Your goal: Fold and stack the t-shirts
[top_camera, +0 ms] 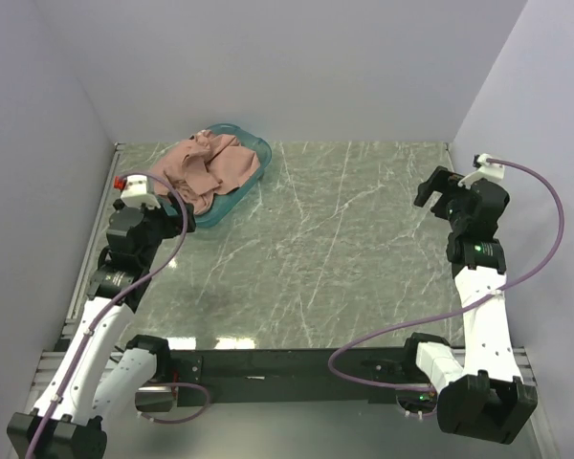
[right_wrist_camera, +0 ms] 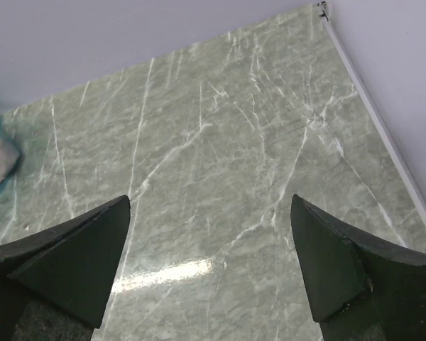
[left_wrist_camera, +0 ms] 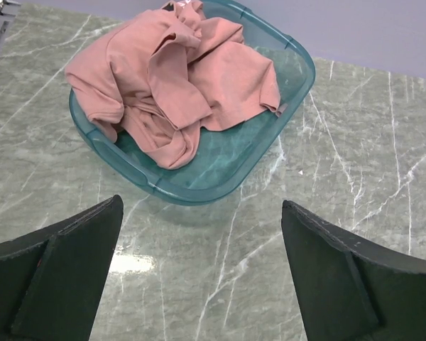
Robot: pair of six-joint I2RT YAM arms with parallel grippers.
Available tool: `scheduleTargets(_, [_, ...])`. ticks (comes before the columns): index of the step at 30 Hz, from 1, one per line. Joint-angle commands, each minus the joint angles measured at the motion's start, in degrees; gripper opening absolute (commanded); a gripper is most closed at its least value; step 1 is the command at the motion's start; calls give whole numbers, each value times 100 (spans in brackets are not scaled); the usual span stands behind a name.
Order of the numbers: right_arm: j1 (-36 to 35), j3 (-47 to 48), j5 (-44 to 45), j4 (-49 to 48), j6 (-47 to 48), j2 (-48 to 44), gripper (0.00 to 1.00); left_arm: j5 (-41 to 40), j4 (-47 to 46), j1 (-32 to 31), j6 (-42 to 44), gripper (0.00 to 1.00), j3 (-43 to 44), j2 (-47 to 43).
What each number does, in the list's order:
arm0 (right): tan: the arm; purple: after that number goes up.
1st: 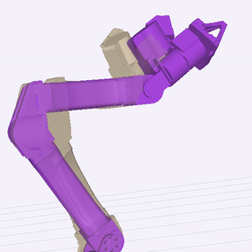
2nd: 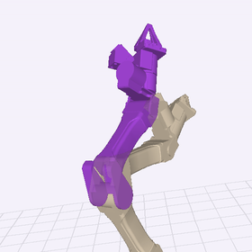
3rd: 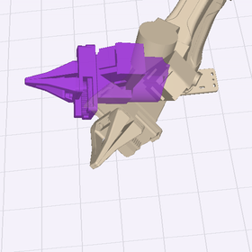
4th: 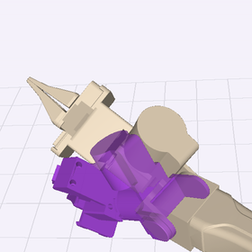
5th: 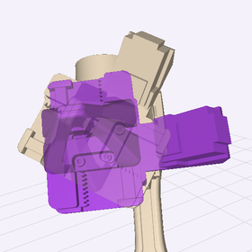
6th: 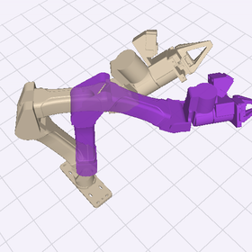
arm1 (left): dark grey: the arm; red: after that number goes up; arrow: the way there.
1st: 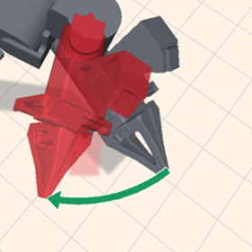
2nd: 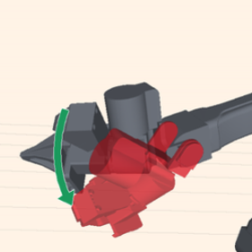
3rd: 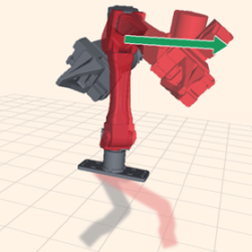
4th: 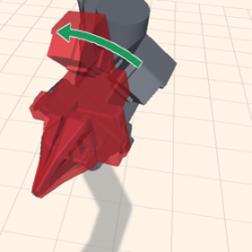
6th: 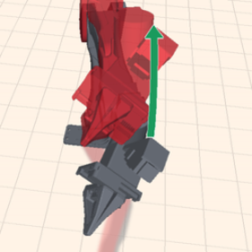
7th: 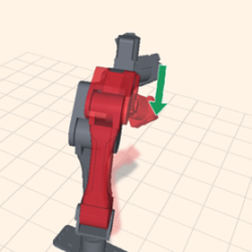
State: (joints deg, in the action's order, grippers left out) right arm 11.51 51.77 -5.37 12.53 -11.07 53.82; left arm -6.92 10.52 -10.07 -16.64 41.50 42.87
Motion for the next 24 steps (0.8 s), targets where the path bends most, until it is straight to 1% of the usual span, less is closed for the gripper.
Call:
scheduleTargets(1, [9,175,10,-138,69,-21,100,15,-235,39,-93,99,289,168])
scheduleTargets(3, [-17,298,-708,-59,350,5,100,233,-218,275,-259,99,463,449])
scheduleTargets(5, [-61,386,-1612,82,1017,58,100,628,-235,469,-383,99,613,825])
scheduleTargets(6, [-104,369,-2504,117,1289,84,100,648,-235,592,-497,99,806,967])
scheduleTargets(7, [-122,352,-2809,187,1561,137,100,639,-235,628,-567,99,921,1117])
scheduleTargets(9, [-122,168,-3258,171,1590,199,100,726,-261,681,-673,100,1262,1556])
scheduleTargets(11, [-114,53,-3470,353,2001,295,100,875,-322,690,-726,100,1518,2029])
scheduleTargets(12, [-114,70,-3515,503,2160,348,100,955,-332,690,-726,99,1789,2206])
scheduleTargets(13, [-105,96,-3767,774,2397,453,100,999,-288,690,-752,100,1957,2408])
scheduleTargets(14, [-79,210,-4005,968,2599,497,100,1052,-131,699,-744,99,2376,2854])
scheduleTargets(15, [-35,254,-4242,1144,2775,524,100,1130,-8,699,-718,100,2607,3093])
scheduleTargets(16, [9,246,-4480,1128,2699,489,100,1131,124,699,-691,99,2853,3348])
scheduleTargets(17, [70,98,-4491,954,2506,437,100,1123,238,699,-648,99,3343,3855])
scheduleTargets(18, [71,53,-4508,874,2487,393,100,1062,501,699,-543,99,3591,4113])
scheduleTargets(19, [62,27,-4526,873,2565,323,100,1009,625,699,-481,99,3846,4367])
scheduleTargets(20, [80,18,-4543,882,2575,313,100,939,757,699,-428,100,4327,4866])
scheduleTargets(22, [80,61,-4578,996,2601,331,100,710,1091,699,-261,99,4795,5352])
scheduleTargets(23, [80,79,-4700,1023,2592,331,100,709,1231,690,-217,99,5285,5833])
scheduleTargets(24, [97,96,-4771,1040,2584,348,100,440,1381,690,-173,99,5542,6064])
